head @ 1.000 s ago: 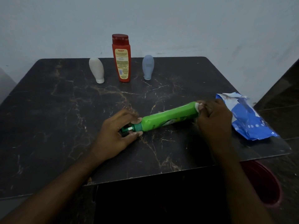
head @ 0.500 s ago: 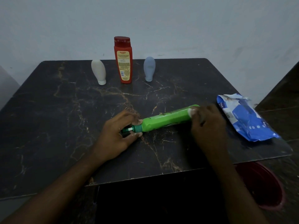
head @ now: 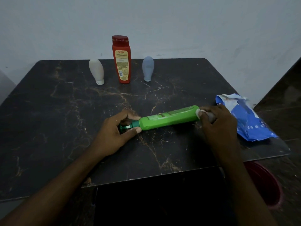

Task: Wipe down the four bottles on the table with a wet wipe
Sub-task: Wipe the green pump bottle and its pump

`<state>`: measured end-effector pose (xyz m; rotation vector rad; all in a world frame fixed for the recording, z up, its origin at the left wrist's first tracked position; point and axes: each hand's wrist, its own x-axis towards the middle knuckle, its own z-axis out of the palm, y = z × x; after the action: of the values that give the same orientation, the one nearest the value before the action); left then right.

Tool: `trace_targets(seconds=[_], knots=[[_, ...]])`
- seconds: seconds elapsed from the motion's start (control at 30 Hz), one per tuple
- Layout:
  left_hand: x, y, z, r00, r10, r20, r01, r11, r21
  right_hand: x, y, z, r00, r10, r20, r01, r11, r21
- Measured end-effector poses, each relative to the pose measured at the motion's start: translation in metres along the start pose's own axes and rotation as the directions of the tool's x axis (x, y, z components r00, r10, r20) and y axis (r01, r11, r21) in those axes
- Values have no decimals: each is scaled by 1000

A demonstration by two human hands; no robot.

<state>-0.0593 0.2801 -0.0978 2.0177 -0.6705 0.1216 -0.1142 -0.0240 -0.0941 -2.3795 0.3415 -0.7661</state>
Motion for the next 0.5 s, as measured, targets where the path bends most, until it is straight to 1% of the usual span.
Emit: trace_targets(seconds=[0.07, 0.13, 0.27, 0.37, 0.43, 0.5], knots=[[0, -1, 1, 999, -50, 0, 49, 998, 39, 3, 2, 0, 1000, 6, 15, -5, 1000, -8], [0, -2, 3, 997, -74, 0, 74, 997, 32, 5, 0, 1, 999, 12, 46, -12, 1000, -2], [-2, -1, 3, 999, -44, -11, 44, 998, 34, -5, -28, 12, 998, 6, 69, -4, 999, -33], [-3, -2, 2, 1000, -23, -19, 24, 998, 51, -33, -73, 29, 990, -79, 119, 77, 997, 24], [-4, -4, 2, 1000, 1, -9, 0, 998, 69, -54, -102, 40, 969, -148, 197, 140, 989, 55], [-4, -4, 2, 1000, 25, -1, -25, 998, 63, -67, -118, 48, 953, -206, 221, 187, 977, 107]])
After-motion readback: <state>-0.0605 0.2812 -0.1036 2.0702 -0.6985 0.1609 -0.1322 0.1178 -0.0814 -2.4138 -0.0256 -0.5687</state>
